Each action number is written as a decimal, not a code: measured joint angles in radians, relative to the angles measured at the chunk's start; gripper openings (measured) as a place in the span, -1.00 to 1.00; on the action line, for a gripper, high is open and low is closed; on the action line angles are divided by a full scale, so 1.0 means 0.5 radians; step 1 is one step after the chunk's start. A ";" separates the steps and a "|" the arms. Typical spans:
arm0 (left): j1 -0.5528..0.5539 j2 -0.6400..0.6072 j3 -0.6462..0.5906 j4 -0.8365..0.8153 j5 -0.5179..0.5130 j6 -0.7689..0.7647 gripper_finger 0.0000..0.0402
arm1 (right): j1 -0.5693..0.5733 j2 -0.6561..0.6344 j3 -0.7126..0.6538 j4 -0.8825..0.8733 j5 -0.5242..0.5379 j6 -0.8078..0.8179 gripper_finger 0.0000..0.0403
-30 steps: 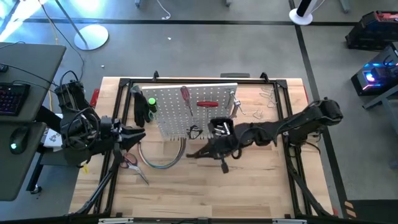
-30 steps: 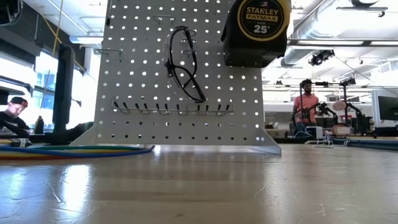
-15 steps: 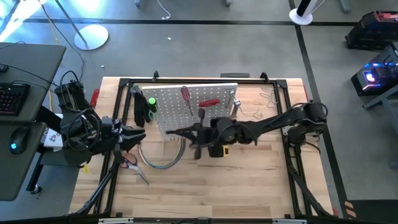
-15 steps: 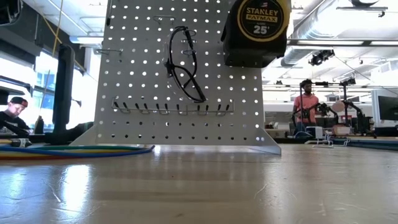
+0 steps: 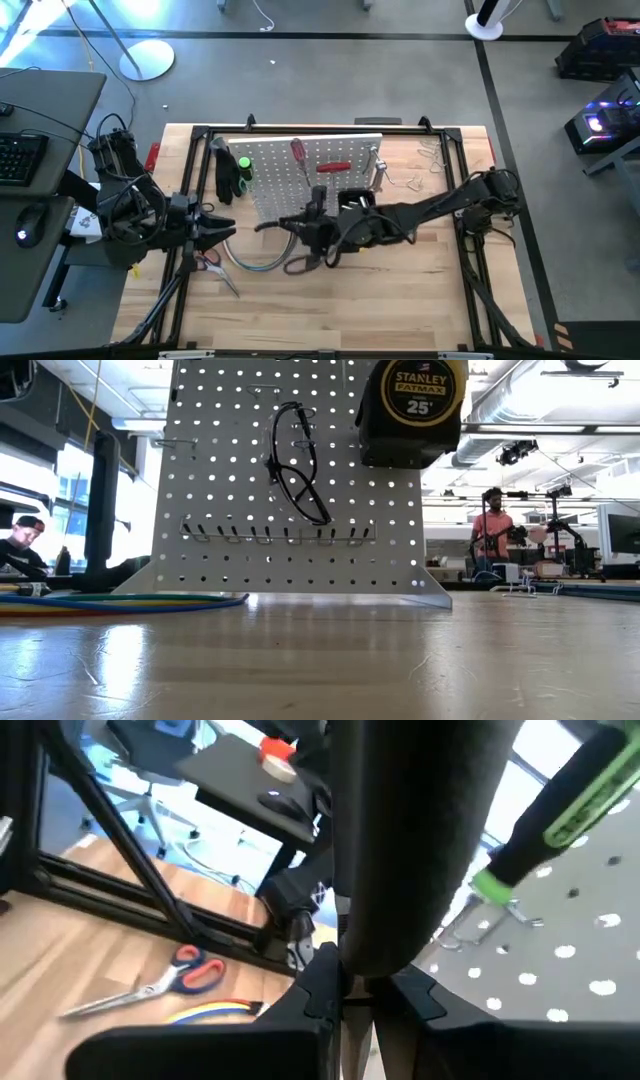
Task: Hang tools onto peg board
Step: Hang the plier on the peg board
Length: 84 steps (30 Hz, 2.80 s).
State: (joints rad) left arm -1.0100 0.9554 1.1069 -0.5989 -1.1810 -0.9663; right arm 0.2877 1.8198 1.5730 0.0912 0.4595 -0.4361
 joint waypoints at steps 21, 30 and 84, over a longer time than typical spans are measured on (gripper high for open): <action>0.003 -0.001 0.000 -0.090 0.040 -0.018 -0.42 | -0.058 -0.001 0.071 -0.124 0.261 -0.244 -0.88; 0.003 -0.001 0.001 -0.102 0.146 -0.037 -0.42 | -0.160 0.097 0.068 -0.155 0.126 -0.190 -0.88; 0.003 0.000 0.001 -0.154 0.141 -0.074 -0.42 | -0.261 0.043 0.080 -0.466 0.141 0.381 -0.60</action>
State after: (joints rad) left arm -1.0084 0.9553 1.1072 -0.6758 -1.1107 -1.0031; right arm 0.1570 1.8413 1.6128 -0.1421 0.5302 -0.2458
